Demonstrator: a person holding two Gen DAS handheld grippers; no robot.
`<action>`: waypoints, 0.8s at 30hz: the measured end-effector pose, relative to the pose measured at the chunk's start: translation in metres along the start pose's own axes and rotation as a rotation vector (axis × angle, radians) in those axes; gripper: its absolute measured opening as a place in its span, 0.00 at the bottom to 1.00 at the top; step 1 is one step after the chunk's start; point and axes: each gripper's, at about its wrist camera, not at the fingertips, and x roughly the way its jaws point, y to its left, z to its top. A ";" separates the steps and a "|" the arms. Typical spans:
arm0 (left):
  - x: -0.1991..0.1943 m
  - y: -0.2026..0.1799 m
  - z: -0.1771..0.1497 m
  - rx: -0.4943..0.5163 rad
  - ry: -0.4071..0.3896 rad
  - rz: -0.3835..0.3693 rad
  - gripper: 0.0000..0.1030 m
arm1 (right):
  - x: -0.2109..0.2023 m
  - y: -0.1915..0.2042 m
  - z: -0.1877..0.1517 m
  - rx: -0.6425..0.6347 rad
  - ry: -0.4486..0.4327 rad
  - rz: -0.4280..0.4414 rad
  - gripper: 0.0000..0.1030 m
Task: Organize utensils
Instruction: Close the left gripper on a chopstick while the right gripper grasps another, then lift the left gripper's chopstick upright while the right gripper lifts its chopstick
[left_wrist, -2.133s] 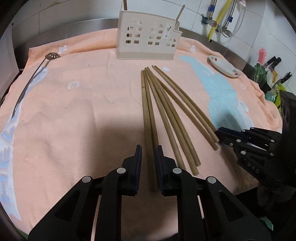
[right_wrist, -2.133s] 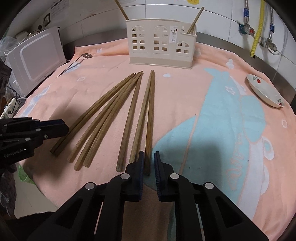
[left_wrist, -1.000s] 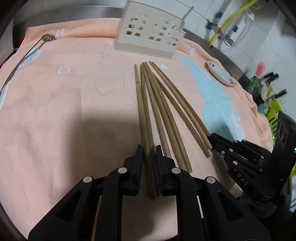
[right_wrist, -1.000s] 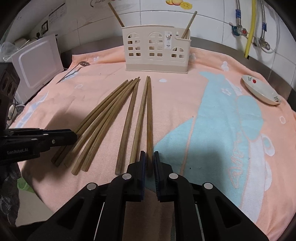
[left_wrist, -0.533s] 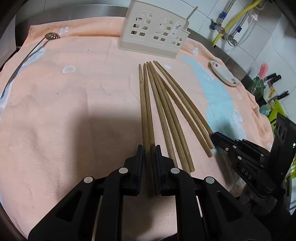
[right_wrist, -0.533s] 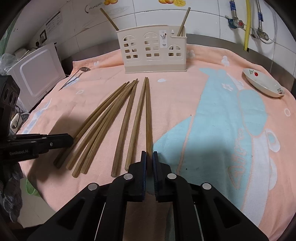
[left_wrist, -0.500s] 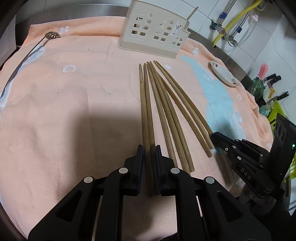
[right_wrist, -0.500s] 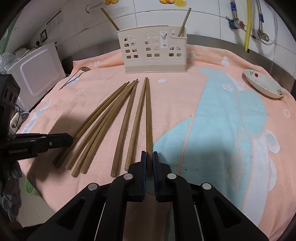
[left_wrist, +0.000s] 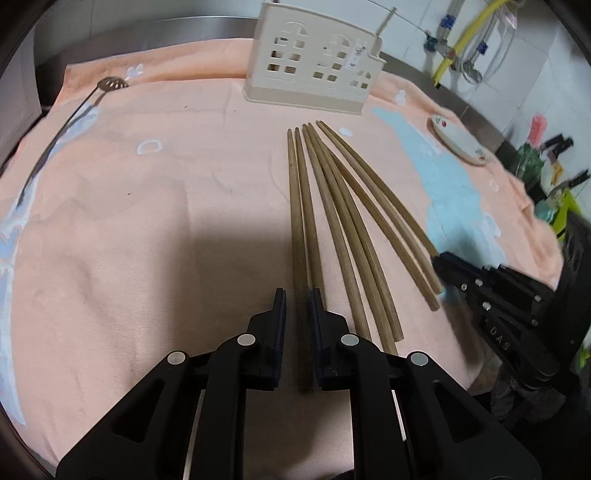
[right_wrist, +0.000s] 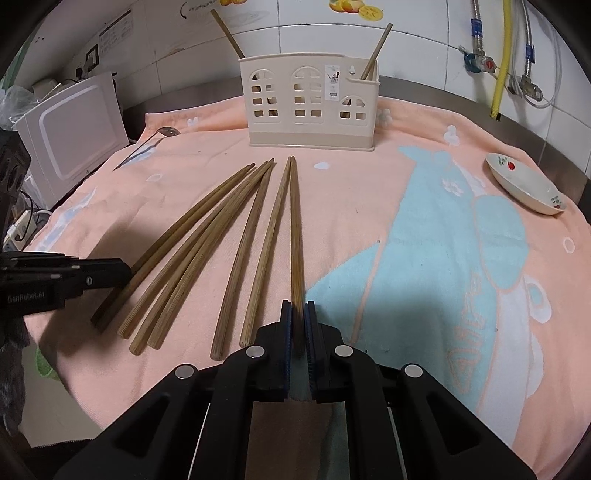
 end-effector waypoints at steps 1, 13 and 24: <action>0.000 -0.003 -0.001 0.012 -0.007 0.018 0.12 | 0.000 0.001 0.000 -0.005 -0.003 -0.005 0.07; -0.004 -0.010 0.001 0.041 -0.036 0.063 0.06 | -0.002 0.001 0.004 -0.005 -0.010 0.003 0.06; -0.049 -0.012 0.017 0.051 -0.163 -0.002 0.06 | -0.050 0.006 0.034 -0.040 -0.130 0.002 0.06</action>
